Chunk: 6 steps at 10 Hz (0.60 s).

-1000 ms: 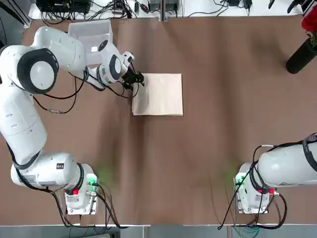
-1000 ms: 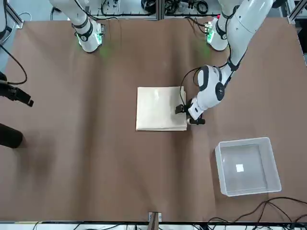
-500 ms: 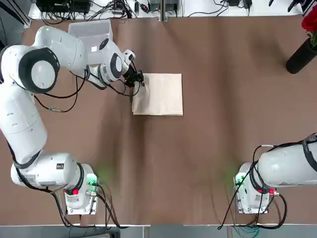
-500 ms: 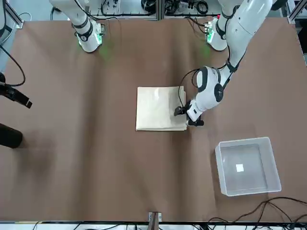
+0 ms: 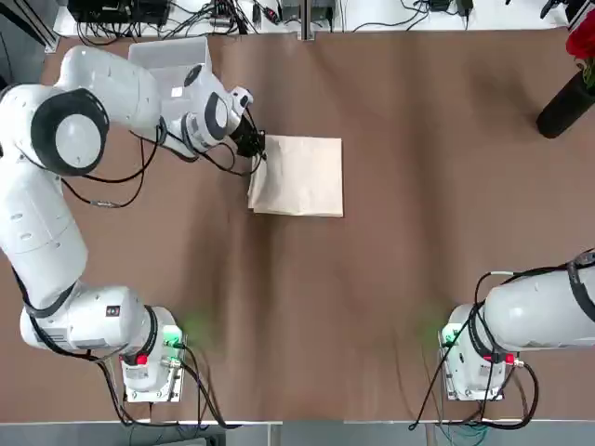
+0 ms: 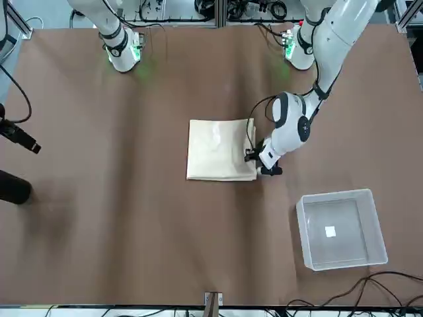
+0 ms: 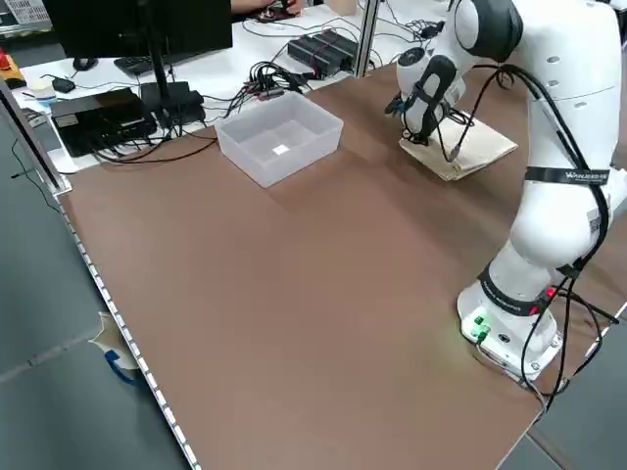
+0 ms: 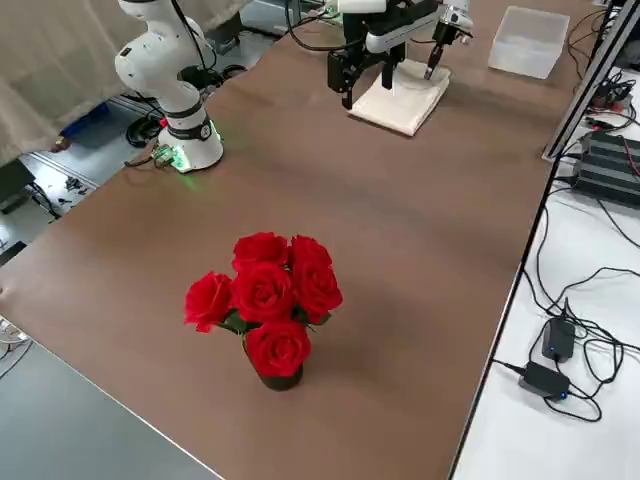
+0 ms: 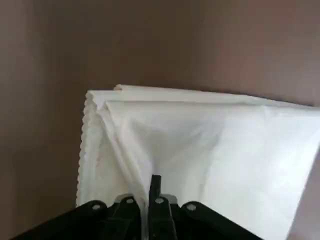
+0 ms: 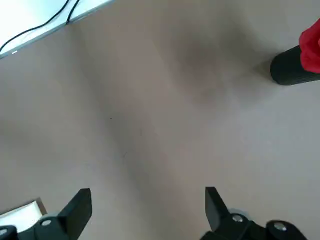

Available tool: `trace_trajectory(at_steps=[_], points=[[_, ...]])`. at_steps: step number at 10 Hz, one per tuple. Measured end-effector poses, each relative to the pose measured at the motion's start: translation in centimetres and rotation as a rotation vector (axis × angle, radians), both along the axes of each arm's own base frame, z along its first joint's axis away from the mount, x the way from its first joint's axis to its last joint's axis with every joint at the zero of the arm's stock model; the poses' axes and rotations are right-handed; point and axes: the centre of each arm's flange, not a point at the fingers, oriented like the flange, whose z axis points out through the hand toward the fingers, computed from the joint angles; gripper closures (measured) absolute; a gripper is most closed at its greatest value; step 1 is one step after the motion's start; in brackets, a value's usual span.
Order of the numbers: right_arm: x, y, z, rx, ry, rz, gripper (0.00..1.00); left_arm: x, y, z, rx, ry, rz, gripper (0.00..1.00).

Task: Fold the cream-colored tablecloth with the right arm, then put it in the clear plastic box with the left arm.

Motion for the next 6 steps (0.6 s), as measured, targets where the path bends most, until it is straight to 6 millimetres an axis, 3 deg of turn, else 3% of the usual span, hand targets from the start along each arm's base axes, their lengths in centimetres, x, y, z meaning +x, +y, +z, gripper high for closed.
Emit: trace_trajectory(at_steps=[3,6], points=[[0.0,0.0,0.0,0.0,0.0,-0.001,0.0,1.9,4.1,4.8,0.037,0.007,-0.042,0.96],[0.0,0.0,0.0,0.0,-0.003,-0.003,0.0,2.5,8.3,8.7,0.129,0.033,-0.107,0.96]])
